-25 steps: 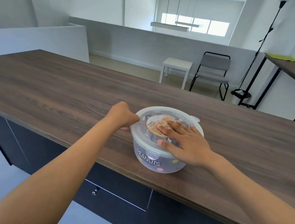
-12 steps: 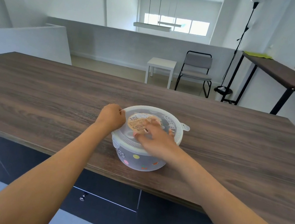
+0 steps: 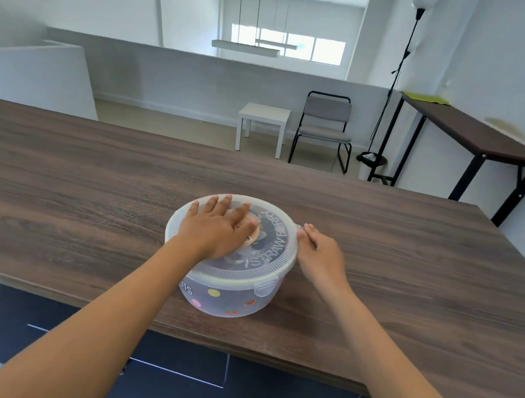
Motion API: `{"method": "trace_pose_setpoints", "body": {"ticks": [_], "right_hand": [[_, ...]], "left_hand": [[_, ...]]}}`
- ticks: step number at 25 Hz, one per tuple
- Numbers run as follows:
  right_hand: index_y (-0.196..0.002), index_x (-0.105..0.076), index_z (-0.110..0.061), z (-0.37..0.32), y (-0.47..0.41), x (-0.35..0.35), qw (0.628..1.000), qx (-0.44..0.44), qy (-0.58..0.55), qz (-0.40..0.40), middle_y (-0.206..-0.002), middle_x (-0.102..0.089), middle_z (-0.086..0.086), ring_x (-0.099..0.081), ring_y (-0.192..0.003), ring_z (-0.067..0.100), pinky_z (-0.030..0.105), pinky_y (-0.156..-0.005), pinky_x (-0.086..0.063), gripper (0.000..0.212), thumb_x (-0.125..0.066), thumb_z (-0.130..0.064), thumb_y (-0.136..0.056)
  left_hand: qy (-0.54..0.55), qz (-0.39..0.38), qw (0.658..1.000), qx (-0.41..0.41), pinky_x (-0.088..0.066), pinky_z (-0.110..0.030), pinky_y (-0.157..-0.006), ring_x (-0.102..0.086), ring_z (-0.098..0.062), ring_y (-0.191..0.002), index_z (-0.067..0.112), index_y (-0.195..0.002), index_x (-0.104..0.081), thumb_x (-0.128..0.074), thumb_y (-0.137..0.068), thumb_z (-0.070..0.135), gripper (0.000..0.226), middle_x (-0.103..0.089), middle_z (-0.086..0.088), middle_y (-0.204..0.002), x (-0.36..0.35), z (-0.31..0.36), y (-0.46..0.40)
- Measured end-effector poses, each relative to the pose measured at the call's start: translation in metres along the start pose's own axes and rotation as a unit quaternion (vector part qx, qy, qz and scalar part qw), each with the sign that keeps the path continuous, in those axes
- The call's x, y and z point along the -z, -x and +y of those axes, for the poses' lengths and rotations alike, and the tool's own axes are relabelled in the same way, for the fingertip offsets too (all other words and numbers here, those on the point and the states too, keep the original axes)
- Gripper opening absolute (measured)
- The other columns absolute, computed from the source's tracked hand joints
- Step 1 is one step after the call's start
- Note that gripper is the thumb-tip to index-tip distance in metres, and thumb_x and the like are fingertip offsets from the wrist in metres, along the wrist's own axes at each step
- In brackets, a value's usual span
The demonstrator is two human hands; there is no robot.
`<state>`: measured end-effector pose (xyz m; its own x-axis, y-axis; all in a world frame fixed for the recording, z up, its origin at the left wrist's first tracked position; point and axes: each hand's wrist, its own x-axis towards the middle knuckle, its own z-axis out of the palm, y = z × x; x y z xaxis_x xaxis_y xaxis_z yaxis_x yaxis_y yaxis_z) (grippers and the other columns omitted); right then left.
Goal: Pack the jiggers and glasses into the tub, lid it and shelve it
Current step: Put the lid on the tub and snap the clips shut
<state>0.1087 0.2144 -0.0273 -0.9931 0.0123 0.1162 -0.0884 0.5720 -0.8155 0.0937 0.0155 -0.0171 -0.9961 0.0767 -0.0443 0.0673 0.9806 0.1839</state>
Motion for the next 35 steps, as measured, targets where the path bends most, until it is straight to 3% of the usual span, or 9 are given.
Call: {"method": "trace_pose_setpoints", "body": {"ticks": [3,9,13,16,20,25,28,32,35], "right_hand": [[-0.093,-0.073,-0.014,0.003,0.0,-0.005,0.997,-0.034,-0.062,-0.019,-0.137,-0.056,0.001,-0.049,-0.127,0.013,0.033,-0.107,-0.037,0.042,-0.044,-0.045,-0.091],[-0.117,-0.066,-0.009,0.003,0.004,-0.021,0.965,-0.082,-0.249,0.005,-0.125,-0.065,0.0,-0.057,-0.116,0.009,0.026,-0.099,-0.044,0.038,-0.048,-0.032,-0.093],[-0.095,-0.073,-0.015,0.002,0.005,-0.024,0.95,-0.126,-0.287,-0.007,-0.088,-0.073,-0.008,-0.064,-0.082,-0.001,0.003,-0.055,-0.045,0.036,-0.042,-0.033,-0.096],[-0.087,-0.071,-0.018,0.0,0.006,-0.024,0.945,-0.138,-0.298,-0.004,-0.084,-0.071,-0.008,-0.061,-0.077,-0.002,0.0,-0.047,-0.041,0.036,-0.04,-0.036,-0.096],[-0.126,-0.058,-0.018,-0.001,0.009,-0.022,0.941,-0.13,-0.309,-0.041,-0.124,-0.063,-0.004,-0.055,-0.112,0.006,0.008,-0.076,-0.038,0.041,-0.04,-0.038,-0.096],[-0.144,0.005,-0.047,0.005,0.016,-0.023,0.935,-0.086,-0.33,-0.099,-0.158,-0.014,-0.007,-0.017,-0.143,0.013,0.036,-0.111,-0.017,0.083,-0.048,-0.062,-0.082],[-0.139,0.016,-0.053,0.006,0.02,-0.027,0.927,-0.079,-0.352,-0.101,-0.159,-0.003,-0.006,-0.012,-0.144,0.014,0.039,-0.113,-0.015,0.105,-0.055,-0.072,-0.064],[-0.141,0.02,-0.046,0.012,0.024,-0.041,0.892,-0.094,-0.431,-0.101,-0.159,-0.011,-0.005,-0.024,-0.141,0.015,0.04,-0.115,-0.019,0.114,-0.061,-0.067,-0.063],[-0.144,0.015,-0.042,0.013,0.021,-0.047,0.881,-0.106,-0.447,-0.108,-0.155,-0.023,-0.007,-0.03,-0.138,0.014,0.042,-0.116,-0.021,0.104,-0.058,-0.063,-0.073]], "left_hand": [[0.0,0.005,1.0,-0.001,0.005,-0.045,-0.118,0.003,-0.02,-0.149,0.042,-0.149,-0.007,-0.013,-0.09,0.062,0.063,0.001,0.002,-0.162,-0.002,0.002,-0.001],[-0.002,-0.003,1.0,0.004,0.006,-0.046,-0.118,0.005,-0.02,-0.149,0.041,-0.149,-0.006,-0.013,-0.091,0.061,0.062,0.002,0.002,-0.162,0.0,0.005,0.001],[0.006,-0.01,1.0,0.006,0.006,-0.047,-0.118,0.006,-0.021,-0.149,0.04,-0.149,-0.006,-0.014,-0.091,0.059,0.061,0.003,0.002,-0.162,0.001,0.007,0.0],[0.01,-0.011,1.0,0.005,0.006,-0.047,-0.118,0.006,-0.02,-0.149,0.04,-0.149,-0.006,-0.014,-0.091,0.059,0.061,0.002,0.003,-0.162,0.001,0.007,-0.001],[0.009,-0.004,1.0,0.011,0.005,-0.047,-0.118,0.004,-0.02,-0.149,0.04,-0.149,-0.009,-0.016,-0.091,0.06,0.062,0.001,0.002,-0.162,0.002,0.006,-0.002],[0.106,0.15,0.983,-0.008,-0.001,-0.052,-0.117,-0.015,-0.021,-0.147,0.027,-0.144,-0.035,-0.03,-0.095,0.05,0.055,-0.028,-0.001,-0.157,0.009,0.002,0.006],[0.34,0.282,0.889,0.118,-0.021,-0.05,-0.115,-0.035,-0.026,-0.139,0.023,-0.138,-0.046,-0.03,-0.093,0.054,0.056,-0.045,-0.005,-0.147,0.017,-0.02,0.021],[0.737,0.1,0.611,0.269,-0.047,-0.041,-0.094,-0.06,-0.032,-0.114,0.014,-0.137,-0.048,-0.025,-0.089,0.066,0.074,-0.06,-0.015,-0.13,-0.009,-0.036,0.048],[0.796,0.058,0.562,0.219,-0.051,-0.039,-0.087,-0.064,-0.03,-0.108,0.011,-0.124,-0.061,-0.024,-0.087,0.07,0.078,-0.069,-0.015,-0.117,-0.023,-0.031,0.052]]}}
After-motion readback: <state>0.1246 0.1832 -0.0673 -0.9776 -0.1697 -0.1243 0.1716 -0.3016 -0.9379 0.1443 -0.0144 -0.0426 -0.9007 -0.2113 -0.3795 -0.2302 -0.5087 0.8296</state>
